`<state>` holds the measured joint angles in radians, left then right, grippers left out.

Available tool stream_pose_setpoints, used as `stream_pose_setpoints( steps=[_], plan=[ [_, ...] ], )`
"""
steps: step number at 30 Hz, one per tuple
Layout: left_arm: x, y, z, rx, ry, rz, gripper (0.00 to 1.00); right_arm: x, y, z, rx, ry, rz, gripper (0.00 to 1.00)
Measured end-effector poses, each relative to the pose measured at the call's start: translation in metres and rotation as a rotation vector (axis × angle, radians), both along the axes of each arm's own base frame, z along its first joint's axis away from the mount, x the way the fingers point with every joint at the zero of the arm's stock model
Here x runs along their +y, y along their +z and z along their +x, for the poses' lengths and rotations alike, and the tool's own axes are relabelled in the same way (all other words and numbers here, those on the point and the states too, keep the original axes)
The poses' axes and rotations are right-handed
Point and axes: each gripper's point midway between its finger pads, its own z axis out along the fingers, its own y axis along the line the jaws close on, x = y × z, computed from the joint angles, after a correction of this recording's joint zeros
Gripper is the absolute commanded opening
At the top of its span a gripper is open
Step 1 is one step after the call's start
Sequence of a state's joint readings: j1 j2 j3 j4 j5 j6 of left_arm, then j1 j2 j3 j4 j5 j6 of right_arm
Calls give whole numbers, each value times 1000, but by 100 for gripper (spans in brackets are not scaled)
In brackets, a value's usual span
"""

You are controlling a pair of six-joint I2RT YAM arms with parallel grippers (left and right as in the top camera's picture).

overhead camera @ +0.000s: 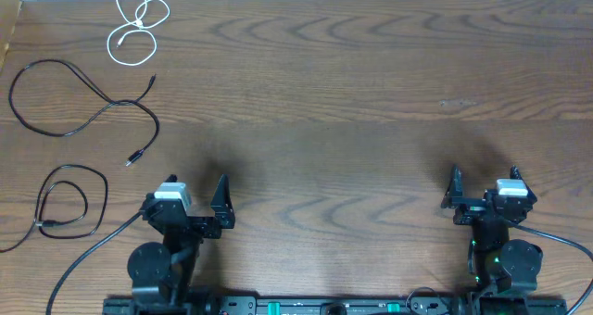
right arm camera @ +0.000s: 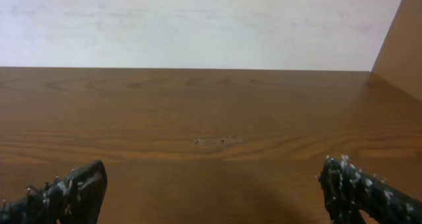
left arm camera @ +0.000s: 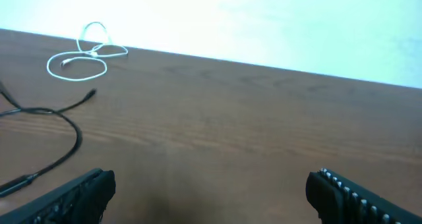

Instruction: Untangle cables

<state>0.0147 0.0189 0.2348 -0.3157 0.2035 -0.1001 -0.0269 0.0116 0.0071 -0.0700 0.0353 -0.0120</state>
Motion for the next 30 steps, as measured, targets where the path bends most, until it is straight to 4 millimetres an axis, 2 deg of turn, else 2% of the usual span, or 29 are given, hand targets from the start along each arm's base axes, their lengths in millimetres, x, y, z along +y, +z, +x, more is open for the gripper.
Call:
stream_pose_setpoints(
  steps=[9, 15, 20, 24, 30],
  plan=[
    [0, 5, 13, -116, 0, 2, 98, 0, 0, 0, 0, 0, 0, 99],
    [0, -7, 22, -182, 0, 3, 98, 0, 0, 0, 0, 0, 0, 99],
    [-1, -10, 23, -181, -3, 3, 98, 0, 0, 0, 0, 0, 0, 99],
    [0, -26, 22, -117, 0, 2, 98, 0, 0, 0, 0, 0, 0, 99],
    [5, -30, 22, -94, 27, 6, 98, 0, 0, 0, 0, 2, 0, 99]
  ],
)
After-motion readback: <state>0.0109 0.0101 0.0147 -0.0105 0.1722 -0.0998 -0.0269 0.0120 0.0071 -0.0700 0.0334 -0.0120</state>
